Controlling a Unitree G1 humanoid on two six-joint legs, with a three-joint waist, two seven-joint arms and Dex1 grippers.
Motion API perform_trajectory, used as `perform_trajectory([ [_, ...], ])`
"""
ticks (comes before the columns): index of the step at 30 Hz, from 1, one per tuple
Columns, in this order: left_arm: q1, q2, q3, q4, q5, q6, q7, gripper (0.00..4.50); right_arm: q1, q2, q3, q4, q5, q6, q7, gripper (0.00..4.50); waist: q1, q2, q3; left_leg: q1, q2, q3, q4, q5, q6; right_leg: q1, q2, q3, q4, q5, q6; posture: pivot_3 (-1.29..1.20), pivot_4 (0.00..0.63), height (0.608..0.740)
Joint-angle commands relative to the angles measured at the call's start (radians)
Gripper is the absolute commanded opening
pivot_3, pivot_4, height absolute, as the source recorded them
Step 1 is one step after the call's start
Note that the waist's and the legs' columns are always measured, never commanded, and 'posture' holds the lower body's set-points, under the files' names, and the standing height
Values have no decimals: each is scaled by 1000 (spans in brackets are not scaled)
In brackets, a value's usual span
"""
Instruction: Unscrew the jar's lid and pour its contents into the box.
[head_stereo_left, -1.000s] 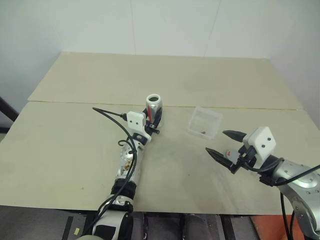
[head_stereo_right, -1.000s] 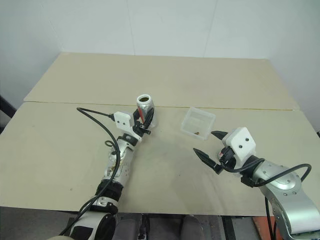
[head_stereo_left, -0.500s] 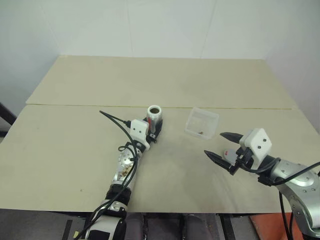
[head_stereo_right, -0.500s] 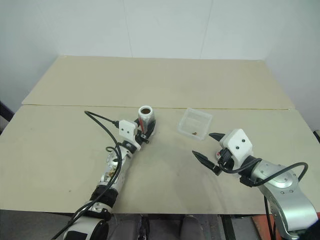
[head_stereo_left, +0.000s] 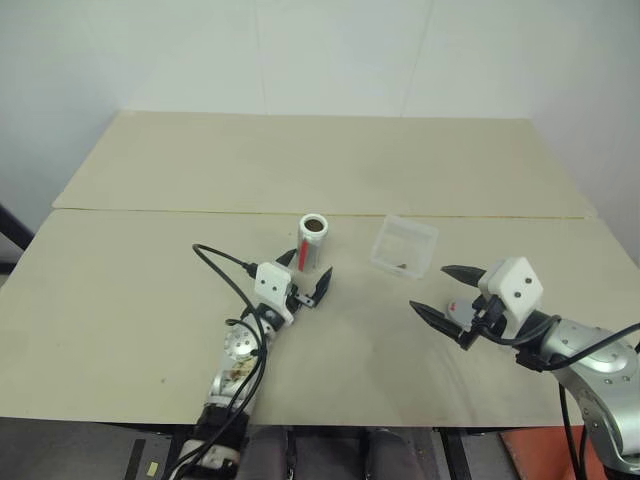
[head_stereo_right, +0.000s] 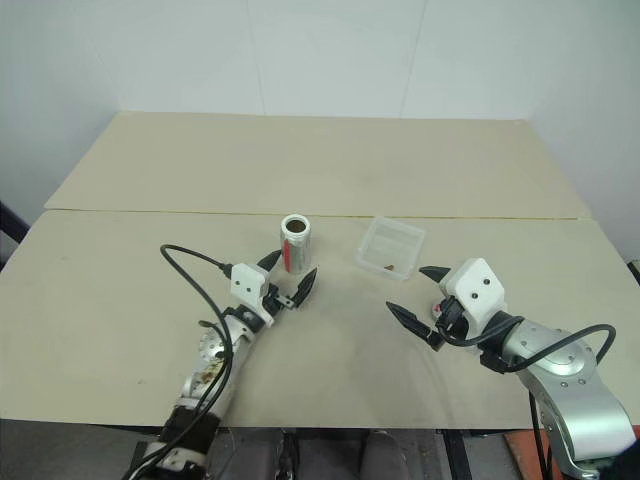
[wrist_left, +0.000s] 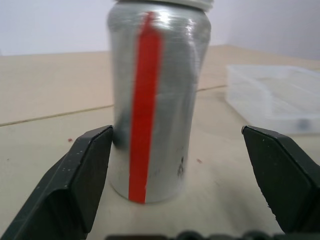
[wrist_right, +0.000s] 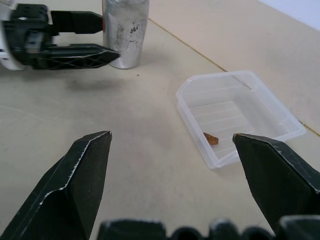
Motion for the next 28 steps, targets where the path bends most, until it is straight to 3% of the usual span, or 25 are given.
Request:
perform_trajectory([
  [1, 44, 32, -13, -152, 13, 70, 5, 4460, -9, -7, -4, -7, -8, -36, 5, 4500, 1, 0, 0, 0, 0, 0, 0, 0, 0, 0, 0, 0, 0, 0, 0, 0, 150, 740],
  [7, 139, 93, 4, -316, 45, 149, 56, 4460, -30, -1, 38, 19, -22, -52, 11, 4500, 2, 0, 0, 0, 0, 0, 0, 0, 0, 0, 0, 0, -1, 0, 0, 0, 150, 740],
  [12, 152, 130, 17, -379, -13, 121, 5, 4460, -34, -11, 38, 32, -13, -72, 41, 4500, 2, 1, 0, 0, 0, 0, 0, 0, 1, 0, 0, 0, -1, 0, 0, 0, 150, 740],
  [20, -3, 303, 116, -263, -50, -22, -128, 4460, -67, -61, 15, 91, -30, -113, 93, 4500, 1, 1, -1, 1, -1, 0, 0, 0, 1, 0, 0, 0, -1, 0, 0, 0, 150, 740],
  [28, 54, 468, 185, -286, -232, 68, -331, 4460, -59, -79, 10, 77, -44, -130, 102, 4500, -2, 2, -1, 0, 0, 1, -5, 2, -3, -1, 0, 0, 1, 0, 0, 0, 150, 740],
])
